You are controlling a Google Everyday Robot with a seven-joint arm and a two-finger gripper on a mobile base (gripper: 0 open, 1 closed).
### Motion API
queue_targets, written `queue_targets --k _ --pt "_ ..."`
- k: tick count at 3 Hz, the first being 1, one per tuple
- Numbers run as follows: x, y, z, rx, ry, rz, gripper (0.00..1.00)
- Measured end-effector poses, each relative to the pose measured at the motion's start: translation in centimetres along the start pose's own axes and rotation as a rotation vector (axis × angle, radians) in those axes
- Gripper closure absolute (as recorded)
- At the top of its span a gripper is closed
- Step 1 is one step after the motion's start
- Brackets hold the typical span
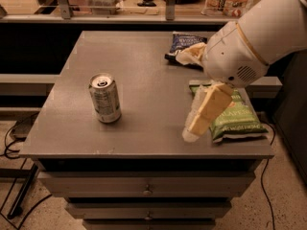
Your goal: Knock 7up can over
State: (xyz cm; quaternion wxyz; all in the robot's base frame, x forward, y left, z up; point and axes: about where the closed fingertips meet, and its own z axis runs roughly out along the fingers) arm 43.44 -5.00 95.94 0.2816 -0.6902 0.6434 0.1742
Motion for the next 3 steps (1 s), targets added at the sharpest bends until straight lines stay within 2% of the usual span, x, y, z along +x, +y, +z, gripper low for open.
queue_targets --k 1,2,3 --pt "-2.9 -0.7 3.5 -0.032 -0.11 -0.051 0.0" --pt "-5.5 -1.8 6.5 -0.05 -0.172 -0.097 0.0" --pt "-6.8 -3.6 8.8 -0.047 -0.215 -0.103 0.0"
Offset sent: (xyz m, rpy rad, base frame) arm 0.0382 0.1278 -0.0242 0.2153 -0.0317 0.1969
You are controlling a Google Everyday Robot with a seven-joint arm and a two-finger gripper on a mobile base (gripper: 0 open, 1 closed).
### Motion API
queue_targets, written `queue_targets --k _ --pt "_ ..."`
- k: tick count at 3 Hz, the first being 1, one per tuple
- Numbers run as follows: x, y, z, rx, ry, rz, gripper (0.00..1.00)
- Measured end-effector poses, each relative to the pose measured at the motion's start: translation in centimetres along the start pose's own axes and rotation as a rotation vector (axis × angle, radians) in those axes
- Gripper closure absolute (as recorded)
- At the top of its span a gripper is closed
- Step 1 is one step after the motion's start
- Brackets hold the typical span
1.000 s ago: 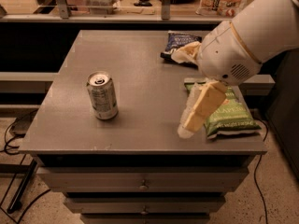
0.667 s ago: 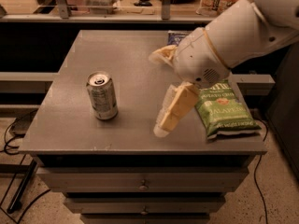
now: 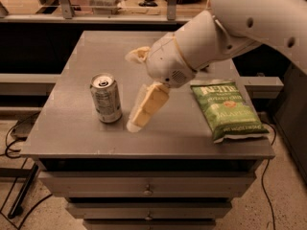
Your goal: Knock 7up can over
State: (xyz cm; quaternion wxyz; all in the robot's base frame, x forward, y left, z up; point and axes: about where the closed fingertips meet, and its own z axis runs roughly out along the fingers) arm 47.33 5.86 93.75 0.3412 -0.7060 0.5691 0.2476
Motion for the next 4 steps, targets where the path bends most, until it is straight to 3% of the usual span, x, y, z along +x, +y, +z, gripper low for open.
queue_targets --k 1,3,4 --pt "-0.4 -1.9 2.3 -0.009 -0.031 0.0 0.0" --pt "-0.3 -3.2 7.0 -0.08 -0.088 0.024 0.0" --pt "-0.2 -2.9 8.8 -0.123 -0.114 0.036 0.18"
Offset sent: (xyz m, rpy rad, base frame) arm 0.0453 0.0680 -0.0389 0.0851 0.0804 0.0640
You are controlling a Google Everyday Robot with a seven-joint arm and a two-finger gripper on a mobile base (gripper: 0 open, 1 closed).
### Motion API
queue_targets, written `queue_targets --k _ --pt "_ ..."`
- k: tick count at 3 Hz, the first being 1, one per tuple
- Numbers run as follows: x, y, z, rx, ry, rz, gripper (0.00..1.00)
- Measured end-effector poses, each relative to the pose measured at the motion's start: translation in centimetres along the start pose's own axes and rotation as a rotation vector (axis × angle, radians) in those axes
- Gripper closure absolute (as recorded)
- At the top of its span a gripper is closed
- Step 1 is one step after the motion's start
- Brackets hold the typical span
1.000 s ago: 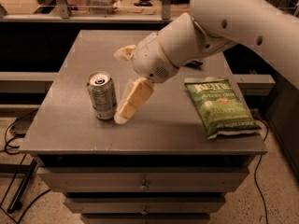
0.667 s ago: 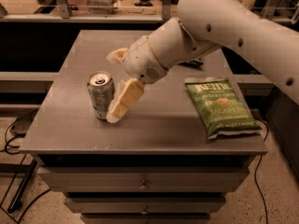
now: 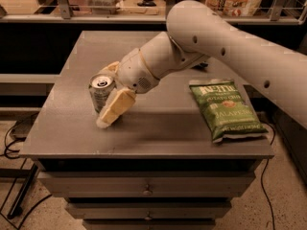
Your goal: Knock 7up can over
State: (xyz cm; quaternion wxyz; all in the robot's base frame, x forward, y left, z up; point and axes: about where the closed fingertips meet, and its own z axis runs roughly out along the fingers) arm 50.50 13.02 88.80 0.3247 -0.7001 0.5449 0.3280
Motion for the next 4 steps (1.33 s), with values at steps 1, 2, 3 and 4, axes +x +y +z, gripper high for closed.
queue_targets --k 1,2,3,4 --pt "-0.3 0.2 0.8 -0.025 -0.022 0.0 0.41" --pt "-0.7 0.0 0.4 -0.016 0.01 -0.01 0.64" --pt "-0.3 -1.1 -2.1 0.02 0.128 -0.014 0.87" --pt "1.4 -2.6 -4.8 0.066 0.295 -0.014 1.0"
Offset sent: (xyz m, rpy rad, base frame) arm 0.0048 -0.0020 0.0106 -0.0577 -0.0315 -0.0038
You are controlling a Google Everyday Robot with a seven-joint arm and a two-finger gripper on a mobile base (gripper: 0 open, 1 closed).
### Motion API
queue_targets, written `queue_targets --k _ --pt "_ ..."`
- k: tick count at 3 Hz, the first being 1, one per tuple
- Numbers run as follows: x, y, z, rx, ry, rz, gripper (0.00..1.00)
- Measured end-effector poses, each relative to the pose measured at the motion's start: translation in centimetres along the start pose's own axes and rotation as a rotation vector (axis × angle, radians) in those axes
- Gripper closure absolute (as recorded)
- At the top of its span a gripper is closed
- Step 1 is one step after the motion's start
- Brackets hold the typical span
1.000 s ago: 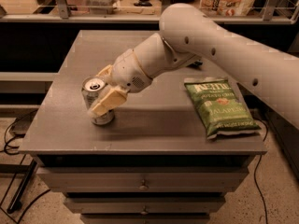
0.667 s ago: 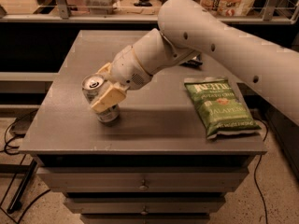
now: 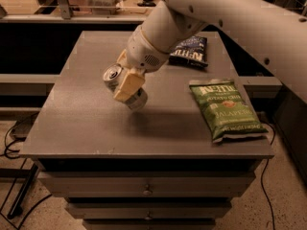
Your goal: Knock 7up can over
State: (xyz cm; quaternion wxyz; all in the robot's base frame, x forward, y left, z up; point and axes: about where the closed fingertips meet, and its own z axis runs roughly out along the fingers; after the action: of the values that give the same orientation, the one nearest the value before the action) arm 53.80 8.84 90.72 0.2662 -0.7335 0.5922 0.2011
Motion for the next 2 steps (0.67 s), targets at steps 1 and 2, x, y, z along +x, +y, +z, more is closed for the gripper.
queue_targets --k 1,2 --pt "2.8 -1.2 -1.2 0.034 0.127 -0.006 0.83" --pt "5.0 -2.0 -1.4 0.066 0.242 -0.027 0.6"
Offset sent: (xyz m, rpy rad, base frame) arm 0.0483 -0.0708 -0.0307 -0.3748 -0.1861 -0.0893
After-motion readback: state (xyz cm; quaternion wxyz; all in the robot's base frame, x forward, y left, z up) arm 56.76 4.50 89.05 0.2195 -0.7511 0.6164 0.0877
